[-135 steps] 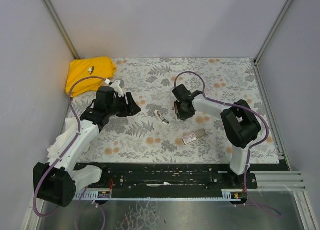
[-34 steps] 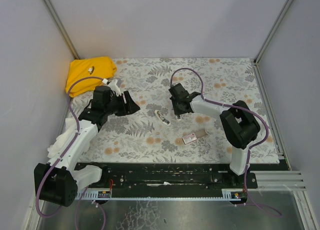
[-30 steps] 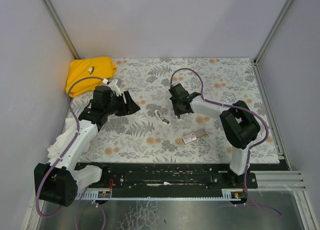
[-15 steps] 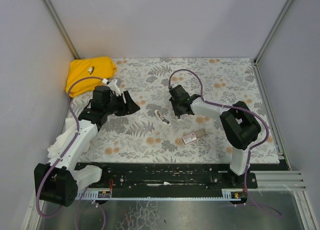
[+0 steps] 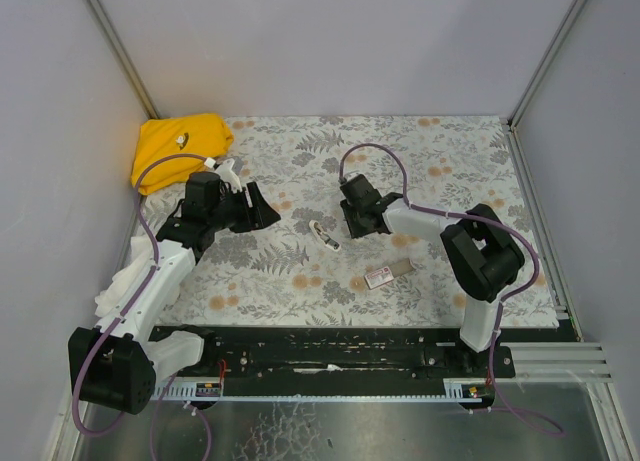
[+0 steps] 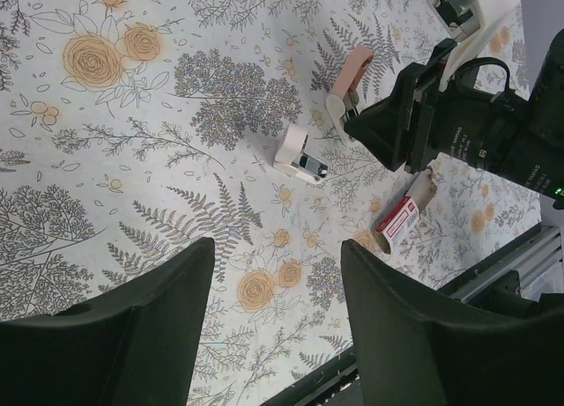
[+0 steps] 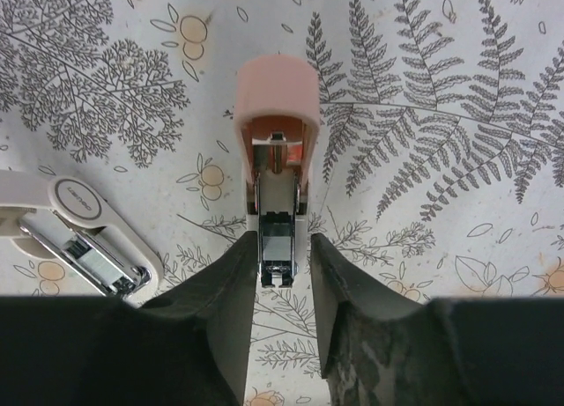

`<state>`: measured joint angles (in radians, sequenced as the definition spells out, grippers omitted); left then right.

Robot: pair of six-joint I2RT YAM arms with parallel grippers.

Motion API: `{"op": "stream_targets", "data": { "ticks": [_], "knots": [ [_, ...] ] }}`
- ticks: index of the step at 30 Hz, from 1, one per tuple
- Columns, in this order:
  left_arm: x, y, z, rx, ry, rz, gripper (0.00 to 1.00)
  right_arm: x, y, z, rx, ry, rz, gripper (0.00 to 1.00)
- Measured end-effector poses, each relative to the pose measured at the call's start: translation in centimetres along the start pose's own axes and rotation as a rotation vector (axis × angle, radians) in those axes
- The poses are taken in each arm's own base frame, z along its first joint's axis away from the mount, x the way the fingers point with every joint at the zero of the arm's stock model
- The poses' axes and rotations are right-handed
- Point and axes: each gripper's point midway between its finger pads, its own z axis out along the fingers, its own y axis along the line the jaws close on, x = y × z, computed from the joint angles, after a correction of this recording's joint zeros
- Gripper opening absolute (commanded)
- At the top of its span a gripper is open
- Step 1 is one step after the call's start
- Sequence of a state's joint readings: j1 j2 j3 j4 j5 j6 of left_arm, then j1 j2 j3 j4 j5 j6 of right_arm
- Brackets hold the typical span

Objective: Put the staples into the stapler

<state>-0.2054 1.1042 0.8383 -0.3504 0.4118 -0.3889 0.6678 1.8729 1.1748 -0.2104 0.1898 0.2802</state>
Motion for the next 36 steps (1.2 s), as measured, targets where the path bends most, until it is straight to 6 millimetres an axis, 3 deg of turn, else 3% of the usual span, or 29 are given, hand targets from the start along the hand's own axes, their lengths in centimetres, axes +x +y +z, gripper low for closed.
{"op": "stream_targets", "data": {
  "ticks": [6,14,19,23,28,32,36],
  "knots": [
    [-0.1,0.1,0.0,-0.003,-0.003,-0.006,0.58,-0.1,0.0,-1.2,-0.009,0.002,0.008,0.46],
    [0.2,-0.3,0.2,0.033,0.002,-0.004,0.59,-2.5,0.9,-5.4,-0.091,-0.094,0.051,0.58],
    [0.6,-0.8,0.7,0.063,0.011,-0.022,0.64,-2.0,1.5,-8.0,-0.173,-0.127,0.069,0.7],
    [1.8,-2.3,1.9,0.095,0.032,-0.036,0.68,-0.7,1.4,-9.4,-0.251,-0.141,0.133,0.71],
    [3.4,-3.9,5.0,0.139,0.075,-0.058,0.69,1.7,1.0,-8.7,-0.337,-0.093,0.273,0.58],
    [4.3,-2.5,8.0,0.091,0.104,-0.079,0.71,3.2,3.0,-7.6,-0.436,-0.038,0.359,0.54],
    [4.5,-1.6,10.3,0.043,0.12,-0.077,0.72,3.4,4.8,-6.4,-0.498,-0.013,0.409,0.52]
  ]
}}
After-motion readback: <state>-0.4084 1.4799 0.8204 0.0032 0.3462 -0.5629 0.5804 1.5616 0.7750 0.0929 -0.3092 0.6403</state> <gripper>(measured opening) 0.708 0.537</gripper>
